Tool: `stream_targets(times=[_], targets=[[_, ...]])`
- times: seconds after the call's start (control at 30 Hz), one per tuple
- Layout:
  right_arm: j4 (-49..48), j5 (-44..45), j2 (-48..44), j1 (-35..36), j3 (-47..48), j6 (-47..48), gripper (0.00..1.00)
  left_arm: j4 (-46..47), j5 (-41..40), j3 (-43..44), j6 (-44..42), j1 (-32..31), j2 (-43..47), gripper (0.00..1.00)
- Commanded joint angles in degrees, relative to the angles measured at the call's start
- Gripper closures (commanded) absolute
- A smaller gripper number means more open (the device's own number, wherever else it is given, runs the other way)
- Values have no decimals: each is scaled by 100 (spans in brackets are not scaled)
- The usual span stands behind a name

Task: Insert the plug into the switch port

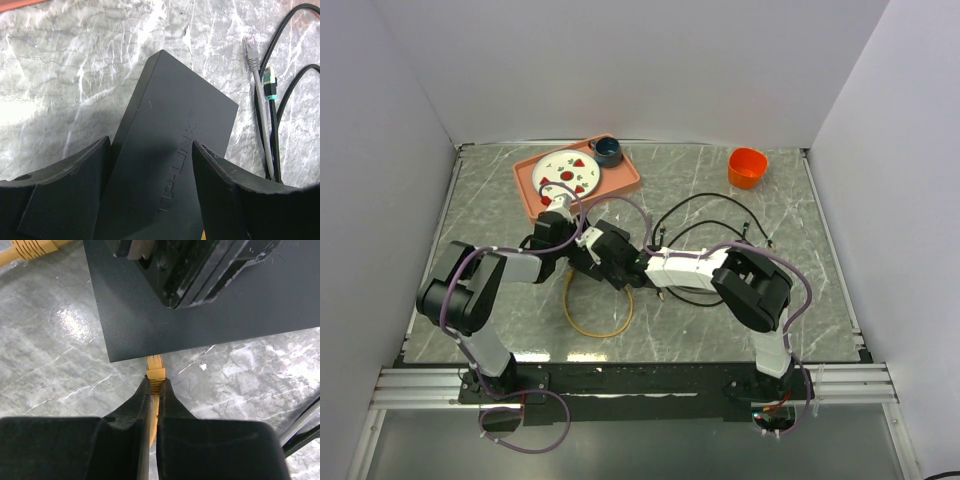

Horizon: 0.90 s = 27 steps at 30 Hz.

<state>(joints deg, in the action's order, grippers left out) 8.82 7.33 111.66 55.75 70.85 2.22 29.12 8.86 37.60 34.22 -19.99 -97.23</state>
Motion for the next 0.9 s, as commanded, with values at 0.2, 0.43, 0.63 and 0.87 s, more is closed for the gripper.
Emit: stream_targets(times=[0.2,0.43,0.63,0.87], targets=[[-1550,-144,-170,-90,790,-28,100,-1040,1469,-227,674,-752,292,31],[-1936,-74,-197,-134,738,-125,100,-777,1522,-403,946,-1042,213,33],[-2699,-196,-232,-196,483,-178,100,-469,1592,-640,1289,-1323,301,33],[-4306,-933,-653,-204,-378,-37,100,-258,1557,-789,1509,-1508,521,33]])
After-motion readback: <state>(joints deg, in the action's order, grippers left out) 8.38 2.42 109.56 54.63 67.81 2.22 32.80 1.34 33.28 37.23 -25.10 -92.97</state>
